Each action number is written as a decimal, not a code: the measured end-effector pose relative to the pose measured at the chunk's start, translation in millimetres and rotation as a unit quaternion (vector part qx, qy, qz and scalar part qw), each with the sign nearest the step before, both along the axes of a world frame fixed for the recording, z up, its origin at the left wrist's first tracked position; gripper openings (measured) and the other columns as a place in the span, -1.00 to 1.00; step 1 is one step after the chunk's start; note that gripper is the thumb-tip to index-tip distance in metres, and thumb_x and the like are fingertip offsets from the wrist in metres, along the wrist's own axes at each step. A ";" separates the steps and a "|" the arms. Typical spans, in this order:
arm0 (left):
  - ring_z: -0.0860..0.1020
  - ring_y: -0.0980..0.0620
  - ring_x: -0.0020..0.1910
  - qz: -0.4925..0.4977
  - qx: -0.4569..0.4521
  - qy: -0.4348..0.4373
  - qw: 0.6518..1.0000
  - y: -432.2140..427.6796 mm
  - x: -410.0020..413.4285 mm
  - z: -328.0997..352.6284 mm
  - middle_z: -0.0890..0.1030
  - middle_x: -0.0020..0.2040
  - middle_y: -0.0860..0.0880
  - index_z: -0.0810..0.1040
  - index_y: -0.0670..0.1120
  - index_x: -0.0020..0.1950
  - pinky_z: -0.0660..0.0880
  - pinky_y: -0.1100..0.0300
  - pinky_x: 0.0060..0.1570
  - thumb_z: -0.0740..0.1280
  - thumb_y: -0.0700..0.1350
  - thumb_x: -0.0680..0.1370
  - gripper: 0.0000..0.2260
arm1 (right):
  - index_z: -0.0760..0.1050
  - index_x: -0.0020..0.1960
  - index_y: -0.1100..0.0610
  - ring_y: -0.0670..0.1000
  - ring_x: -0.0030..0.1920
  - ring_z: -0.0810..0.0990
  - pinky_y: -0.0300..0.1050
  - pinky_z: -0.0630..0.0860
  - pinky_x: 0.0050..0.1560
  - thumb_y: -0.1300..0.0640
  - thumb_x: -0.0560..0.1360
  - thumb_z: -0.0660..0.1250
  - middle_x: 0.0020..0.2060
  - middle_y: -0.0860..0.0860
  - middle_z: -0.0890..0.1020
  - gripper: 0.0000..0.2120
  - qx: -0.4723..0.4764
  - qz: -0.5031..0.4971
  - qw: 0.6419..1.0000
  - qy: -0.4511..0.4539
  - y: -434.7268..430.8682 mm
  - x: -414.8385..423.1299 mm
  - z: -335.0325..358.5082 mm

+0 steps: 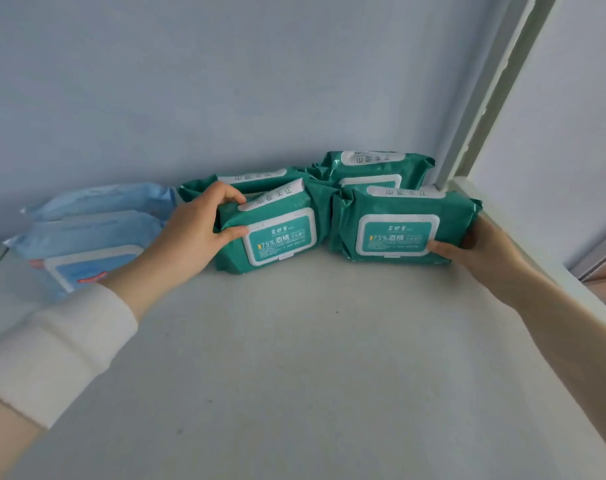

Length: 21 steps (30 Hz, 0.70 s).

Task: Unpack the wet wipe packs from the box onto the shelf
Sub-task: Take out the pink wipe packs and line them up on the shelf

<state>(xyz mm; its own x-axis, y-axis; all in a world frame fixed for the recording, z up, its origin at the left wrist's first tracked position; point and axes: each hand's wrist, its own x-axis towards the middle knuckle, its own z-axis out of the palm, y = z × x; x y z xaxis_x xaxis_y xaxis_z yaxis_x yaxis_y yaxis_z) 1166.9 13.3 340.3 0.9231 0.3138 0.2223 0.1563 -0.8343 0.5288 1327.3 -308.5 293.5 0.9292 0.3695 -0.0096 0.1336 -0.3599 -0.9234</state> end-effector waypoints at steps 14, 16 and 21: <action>0.34 -0.29 0.37 -0.083 0.338 0.015 0.937 -53.6 3.0 22.0 0.34 0.40 -0.27 0.39 -0.23 0.34 0.26 -0.13 0.36 0.41 -0.16 0.46 -0.51 | -0.04 0.54 0.04 0.09 0.45 0.26 0.01 0.26 0.39 -0.06 0.34 0.48 0.48 0.02 0.26 -0.03 -0.171 -0.086 0.981 -0.041 11.6 -48.4 18.8; 0.17 -0.23 0.49 -0.136 0.374 0.064 0.915 -87.4 -4.9 24.1 0.13 0.52 -0.24 0.28 -0.20 0.43 0.14 -0.08 0.45 0.34 -0.10 0.52 -0.48 | -0.15 0.54 0.16 0.11 0.50 0.13 -0.01 0.12 0.44 -0.02 0.46 0.37 0.51 0.11 0.14 -0.10 -0.276 -0.075 0.955 -0.086 6.6 -73.7 23.9; 0.26 -0.12 0.44 -0.208 0.450 0.251 0.831 -178.8 -42.5 17.1 0.31 0.45 -0.09 0.27 -0.09 0.43 0.30 -0.08 0.35 0.19 0.08 0.57 -0.52 | -0.03 0.53 0.15 0.17 0.53 -0.02 0.11 0.04 0.50 -0.05 0.55 0.23 0.51 0.15 0.09 -0.29 -0.479 0.036 0.868 -0.126 -30.8 -159.5 20.2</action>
<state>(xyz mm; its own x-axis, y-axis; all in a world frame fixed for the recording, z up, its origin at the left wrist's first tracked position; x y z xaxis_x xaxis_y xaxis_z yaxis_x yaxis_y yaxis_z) 1124.4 -165.5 357.3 0.9577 -0.1403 -0.2511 -0.2317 -0.8936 -0.3845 1167.8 -339.3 313.7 0.9210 0.3618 -0.1442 0.3424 -0.9286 -0.1430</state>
